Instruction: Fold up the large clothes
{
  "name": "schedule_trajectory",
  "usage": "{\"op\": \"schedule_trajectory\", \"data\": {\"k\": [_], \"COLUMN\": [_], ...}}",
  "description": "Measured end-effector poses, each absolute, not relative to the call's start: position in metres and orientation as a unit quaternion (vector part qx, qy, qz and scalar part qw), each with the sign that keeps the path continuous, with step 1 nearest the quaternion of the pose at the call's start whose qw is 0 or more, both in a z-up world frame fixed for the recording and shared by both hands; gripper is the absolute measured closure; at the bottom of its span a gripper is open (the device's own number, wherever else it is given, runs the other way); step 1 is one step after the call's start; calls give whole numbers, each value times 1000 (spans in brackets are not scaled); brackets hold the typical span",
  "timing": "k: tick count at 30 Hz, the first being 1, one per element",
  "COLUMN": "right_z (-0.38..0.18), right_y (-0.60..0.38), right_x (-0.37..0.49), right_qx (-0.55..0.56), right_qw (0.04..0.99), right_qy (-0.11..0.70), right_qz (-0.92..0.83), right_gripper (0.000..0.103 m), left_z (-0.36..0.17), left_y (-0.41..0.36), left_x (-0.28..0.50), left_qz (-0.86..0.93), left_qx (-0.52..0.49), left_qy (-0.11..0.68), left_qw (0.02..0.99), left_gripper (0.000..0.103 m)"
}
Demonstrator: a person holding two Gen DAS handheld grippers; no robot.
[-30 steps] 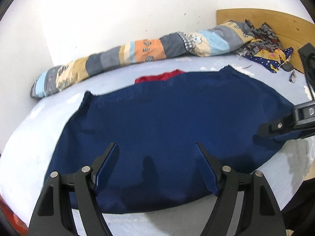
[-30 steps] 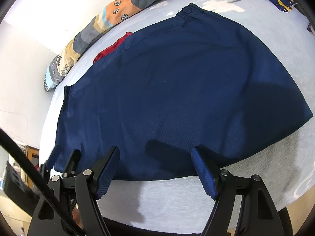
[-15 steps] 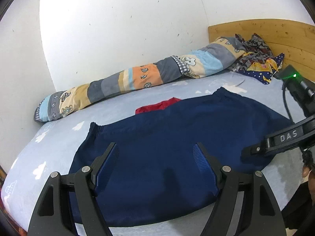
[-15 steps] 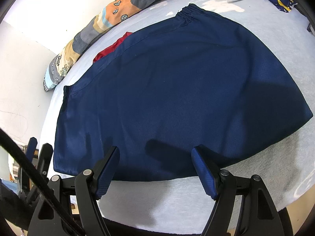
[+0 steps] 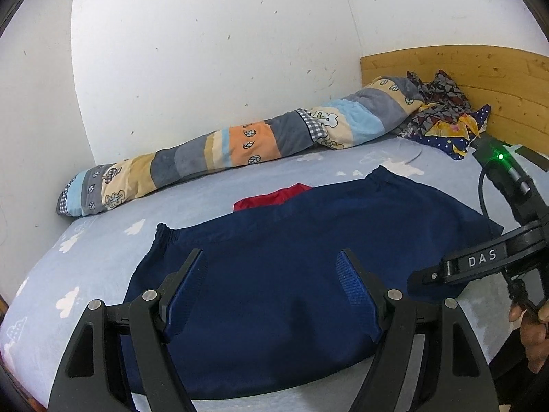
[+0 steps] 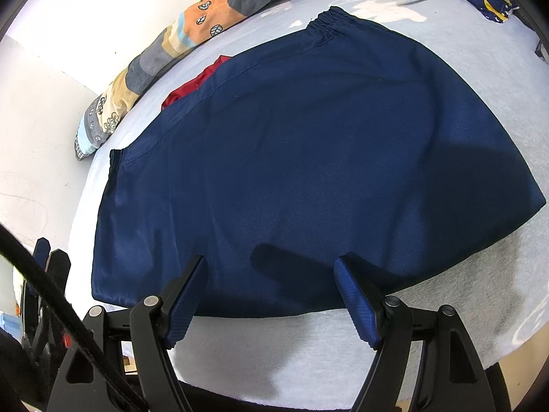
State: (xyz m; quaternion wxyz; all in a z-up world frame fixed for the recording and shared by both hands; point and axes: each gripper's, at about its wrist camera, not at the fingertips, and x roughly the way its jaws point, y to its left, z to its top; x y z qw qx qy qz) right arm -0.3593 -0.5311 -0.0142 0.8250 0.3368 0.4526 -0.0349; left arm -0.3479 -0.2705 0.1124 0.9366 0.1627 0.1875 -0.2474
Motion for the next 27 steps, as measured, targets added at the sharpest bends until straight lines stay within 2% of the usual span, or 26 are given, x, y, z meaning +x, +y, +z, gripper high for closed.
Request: {"op": "schedule_trajectory", "data": {"k": [6,9,13,18,22,27], "right_z": [-14,-2,19,9,3,-6], "right_y": [-533,-538,-572,-613,-635,-648], "right_x": [-359,-364,-388,-416,-443,-471], "right_qx": [343,359,388,454,491,518], "right_qw": [824,831,843,819,807,795], "right_qy": [451,425,371,344,318,301], "right_qz": [-31,-9,-34,-62,-80,-95], "right_gripper": [22,22,22,22,22,27], "left_z": [127,125,86,24,23,32], "left_y": [-268,-255,-231,-208,-218,-212], "left_x": [-337,-324,-287,-250,-259,-261], "left_qz": [-259,-255,-234,-182,-166,-188], "left_qx": [149,117,53,17,80,44], "left_qy": [201,232,348,464,439,436], "left_qw": [933,931,906,867,879,879], "left_gripper": [26,23,23,24,23,24]}}
